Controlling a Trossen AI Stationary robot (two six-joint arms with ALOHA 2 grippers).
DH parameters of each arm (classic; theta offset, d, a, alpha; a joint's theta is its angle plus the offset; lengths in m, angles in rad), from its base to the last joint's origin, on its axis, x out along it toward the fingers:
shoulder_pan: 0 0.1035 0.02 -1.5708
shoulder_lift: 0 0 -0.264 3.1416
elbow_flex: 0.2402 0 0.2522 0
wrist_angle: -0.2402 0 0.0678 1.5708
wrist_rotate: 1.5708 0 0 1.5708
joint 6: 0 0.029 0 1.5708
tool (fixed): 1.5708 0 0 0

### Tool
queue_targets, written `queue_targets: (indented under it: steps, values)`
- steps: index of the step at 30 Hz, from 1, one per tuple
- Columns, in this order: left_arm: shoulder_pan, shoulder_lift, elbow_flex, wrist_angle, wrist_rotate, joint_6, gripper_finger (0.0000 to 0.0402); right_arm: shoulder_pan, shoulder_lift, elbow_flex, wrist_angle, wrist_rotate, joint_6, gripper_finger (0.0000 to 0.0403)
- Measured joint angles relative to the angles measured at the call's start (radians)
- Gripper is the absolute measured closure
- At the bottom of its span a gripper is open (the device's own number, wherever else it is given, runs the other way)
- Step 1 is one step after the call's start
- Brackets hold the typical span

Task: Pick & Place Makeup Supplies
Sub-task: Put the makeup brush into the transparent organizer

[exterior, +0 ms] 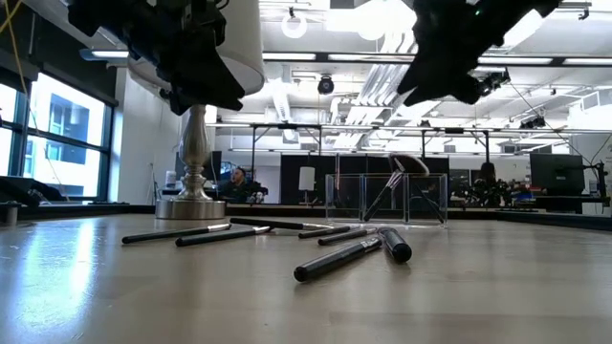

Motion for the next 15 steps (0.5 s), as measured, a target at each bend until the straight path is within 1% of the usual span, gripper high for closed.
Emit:
queue_targets:
  steps: [4, 8, 9, 10, 15]
  values:
    - [-0.009, 0.001, 0.008, 0.003, 0.020, -0.014, 0.0282, 0.103, 0.000, 0.021, -0.120, 0.066, 0.099, 0.0321]
    - [-0.055, 0.030, 0.036, -0.033, -0.032, -0.018, 0.0282, 0.208, 0.003, 0.020, -0.201, 0.080, 0.217, 0.0383]
    - [-0.069, 0.039, 0.048, -0.050, -0.043, -0.018, 0.0282, 0.234, 0.004, 0.020, -0.215, 0.081, 0.243, 0.0392]
    - [-0.083, 0.053, 0.064, -0.062, -0.057, -0.018, 0.0282, 0.261, 0.007, 0.020, -0.224, 0.086, 0.266, 0.0397]
    - [-0.134, 0.149, 0.128, -0.179, -0.086, -0.019, 0.0282, 0.378, 0.032, 0.020, -0.236, 0.165, 0.360, 0.0387]
